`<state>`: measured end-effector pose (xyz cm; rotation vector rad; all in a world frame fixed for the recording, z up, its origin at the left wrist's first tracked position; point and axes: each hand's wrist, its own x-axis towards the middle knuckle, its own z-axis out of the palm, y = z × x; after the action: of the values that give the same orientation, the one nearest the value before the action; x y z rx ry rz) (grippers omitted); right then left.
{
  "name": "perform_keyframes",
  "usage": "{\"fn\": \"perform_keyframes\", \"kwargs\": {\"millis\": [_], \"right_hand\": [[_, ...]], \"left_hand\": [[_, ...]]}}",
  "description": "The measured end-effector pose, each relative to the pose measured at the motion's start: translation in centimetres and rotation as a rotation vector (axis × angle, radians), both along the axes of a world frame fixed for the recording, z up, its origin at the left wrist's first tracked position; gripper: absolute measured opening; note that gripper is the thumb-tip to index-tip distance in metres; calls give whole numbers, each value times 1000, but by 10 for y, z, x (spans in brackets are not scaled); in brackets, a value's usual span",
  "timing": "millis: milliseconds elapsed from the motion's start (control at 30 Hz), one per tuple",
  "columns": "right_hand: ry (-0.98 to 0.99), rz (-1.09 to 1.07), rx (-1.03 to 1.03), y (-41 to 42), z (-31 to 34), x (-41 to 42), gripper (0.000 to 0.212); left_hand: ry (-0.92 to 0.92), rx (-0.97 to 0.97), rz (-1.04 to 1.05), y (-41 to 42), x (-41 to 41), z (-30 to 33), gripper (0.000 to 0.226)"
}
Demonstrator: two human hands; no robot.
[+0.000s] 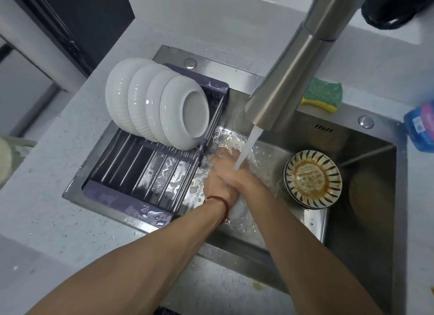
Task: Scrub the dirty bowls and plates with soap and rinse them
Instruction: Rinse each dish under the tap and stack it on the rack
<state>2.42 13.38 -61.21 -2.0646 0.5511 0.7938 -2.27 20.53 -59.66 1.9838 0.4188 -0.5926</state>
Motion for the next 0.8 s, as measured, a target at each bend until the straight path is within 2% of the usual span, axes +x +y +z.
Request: {"fn": "perform_keyframes", "kwargs": {"millis": [33, 100, 200, 300, 333, 367, 400, 433, 467, 500, 567, 633, 667, 733, 800], "right_hand": [[-22, 16, 30, 0, 2, 1, 44], [-28, -140, 107, -4, 1, 9, 37], [14, -373, 180, -32, 0, 12, 43], [60, -565, 330, -51, -9, -14, 37], [126, -575, 430, -57, -11, -29, 45], [150, -571, 518, -63, -21, -42, 64], [91, -602, 592, -73, -42, -52, 83], [22, -661, 668, -76, -43, -61, 88], [3, -762, 711, -78, -32, -70, 78], [10, -904, 722, -80, -23, -74, 58], [-71, -1069, 691, -84, -16, -86, 35], [-156, -1031, 627, -82, -15, -92, 32], [-214, -971, 557, -76, -11, -93, 33], [-336, -700, 309, -57, -2, -89, 36], [-453, -361, 44, -41, 9, -86, 33]], "left_hand": [[-15, -1, -9, 1, 1, -1, 32], [16, -83, 25, 5, 1, -4, 32], [8, -183, 44, 8, -1, 0, 39], [81, -305, 180, 11, 7, -5, 54], [105, -349, 234, 13, 9, -2, 60], [135, -385, 285, 12, 12, -2, 64], [170, -412, 324, 12, 15, -5, 69], [220, -443, 358, 13, 18, -8, 72], [277, -456, 371, 12, 18, -12, 72], [313, -451, 364, 12, 19, -16, 69], [278, -324, 265, 10, 19, -23, 61], [196, -163, 50, 4, 19, -26, 57], [197, -146, -18, 0, 19, -24, 57], [278, -220, -25, -7, 18, -17, 52], [419, -429, 114, -8, 22, -8, 54]]}}
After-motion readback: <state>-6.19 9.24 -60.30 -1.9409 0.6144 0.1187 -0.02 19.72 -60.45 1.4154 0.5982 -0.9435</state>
